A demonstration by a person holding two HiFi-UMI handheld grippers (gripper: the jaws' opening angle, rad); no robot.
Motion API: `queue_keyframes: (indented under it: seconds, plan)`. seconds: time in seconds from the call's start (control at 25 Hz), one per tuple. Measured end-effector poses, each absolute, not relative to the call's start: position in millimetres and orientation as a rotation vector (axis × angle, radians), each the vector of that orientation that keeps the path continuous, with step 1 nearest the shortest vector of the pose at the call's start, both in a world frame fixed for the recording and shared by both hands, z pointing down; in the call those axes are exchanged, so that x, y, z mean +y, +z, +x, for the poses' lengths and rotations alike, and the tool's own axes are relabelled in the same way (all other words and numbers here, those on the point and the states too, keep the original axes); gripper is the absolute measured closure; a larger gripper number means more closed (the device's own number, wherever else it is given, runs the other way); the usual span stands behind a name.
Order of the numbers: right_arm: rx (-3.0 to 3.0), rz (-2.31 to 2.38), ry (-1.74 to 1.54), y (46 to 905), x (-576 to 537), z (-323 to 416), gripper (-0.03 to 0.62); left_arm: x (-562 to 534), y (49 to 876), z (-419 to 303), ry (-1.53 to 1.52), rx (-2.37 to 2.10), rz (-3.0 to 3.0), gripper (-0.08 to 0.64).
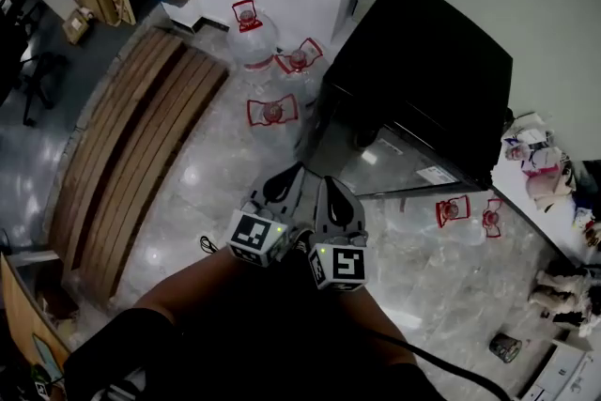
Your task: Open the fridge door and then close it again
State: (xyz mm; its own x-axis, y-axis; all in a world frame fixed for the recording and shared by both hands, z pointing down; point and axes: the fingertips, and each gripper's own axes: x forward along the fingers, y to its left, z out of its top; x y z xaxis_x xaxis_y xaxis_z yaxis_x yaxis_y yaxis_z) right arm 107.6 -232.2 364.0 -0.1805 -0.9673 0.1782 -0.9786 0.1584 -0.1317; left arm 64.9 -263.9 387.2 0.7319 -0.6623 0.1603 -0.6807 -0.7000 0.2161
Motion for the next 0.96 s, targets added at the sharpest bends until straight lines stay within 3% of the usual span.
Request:
queue_keyframes:
  seconds: [0.48, 0.96]
  plan:
    - [-2.393, 1.994, 0.314, 292, -221, 107, 0.577, -230, 308, 65, -0.037, -1.025, 2.727, 0.554]
    - [-2.429, 1.979, 0.211, 275, -216, 124, 0.577, -230, 297, 82, -0.023, -1.122, 2.744, 0.554]
